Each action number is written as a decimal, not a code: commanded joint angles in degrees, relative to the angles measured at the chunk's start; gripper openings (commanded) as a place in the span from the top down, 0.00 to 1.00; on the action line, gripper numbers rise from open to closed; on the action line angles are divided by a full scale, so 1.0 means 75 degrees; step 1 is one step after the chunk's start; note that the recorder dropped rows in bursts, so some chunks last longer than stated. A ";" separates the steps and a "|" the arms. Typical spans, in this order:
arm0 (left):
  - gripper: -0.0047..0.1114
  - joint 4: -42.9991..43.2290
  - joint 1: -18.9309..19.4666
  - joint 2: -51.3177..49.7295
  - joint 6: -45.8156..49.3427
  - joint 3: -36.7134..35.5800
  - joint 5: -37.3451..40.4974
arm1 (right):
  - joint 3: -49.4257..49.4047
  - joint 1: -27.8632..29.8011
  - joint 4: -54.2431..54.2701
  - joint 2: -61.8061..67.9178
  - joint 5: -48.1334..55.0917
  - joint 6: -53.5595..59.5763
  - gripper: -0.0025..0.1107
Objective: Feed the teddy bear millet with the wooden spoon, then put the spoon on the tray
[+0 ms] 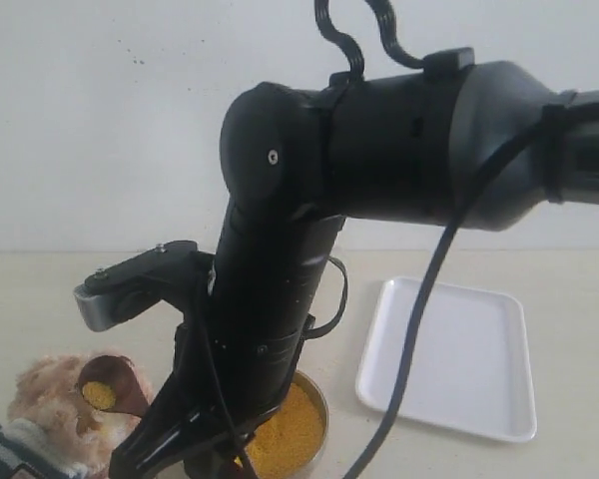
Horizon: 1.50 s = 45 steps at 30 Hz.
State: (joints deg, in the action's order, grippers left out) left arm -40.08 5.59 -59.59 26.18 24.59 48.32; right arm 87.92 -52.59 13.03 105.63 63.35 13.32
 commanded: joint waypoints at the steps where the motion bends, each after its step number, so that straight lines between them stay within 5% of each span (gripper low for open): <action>1: 0.93 -0.0146 0.0014 0.0031 0.0068 0.0062 0.0018 | 0.0086 -0.0156 -0.0591 0.0083 0.0062 -0.0116 0.94; 14: 0.93 -0.0161 0.0014 0.0031 0.0068 0.0062 0.0012 | 0.0086 -0.2008 -0.5383 0.0316 0.0335 -0.1356 0.94; 21: 0.93 -0.0157 0.0014 0.0031 0.0068 0.0062 0.0031 | 0.0086 -0.2441 -0.6461 0.0382 0.0880 -0.1651 0.94; 30: 0.93 -0.0139 0.0014 0.0031 0.0068 0.0062 0.0046 | 0.0086 -0.2295 -0.6624 -0.0246 0.0881 -0.2103 0.94; 45: 0.93 -0.0140 0.0014 0.0031 0.0068 0.0062 -0.0044 | 0.0086 -0.0305 -0.5317 0.0010 0.0881 -0.1416 0.94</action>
State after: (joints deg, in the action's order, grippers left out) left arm -40.08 5.59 -59.59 26.18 24.59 48.50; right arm 88.34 -55.95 -29.69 104.50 69.79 1.42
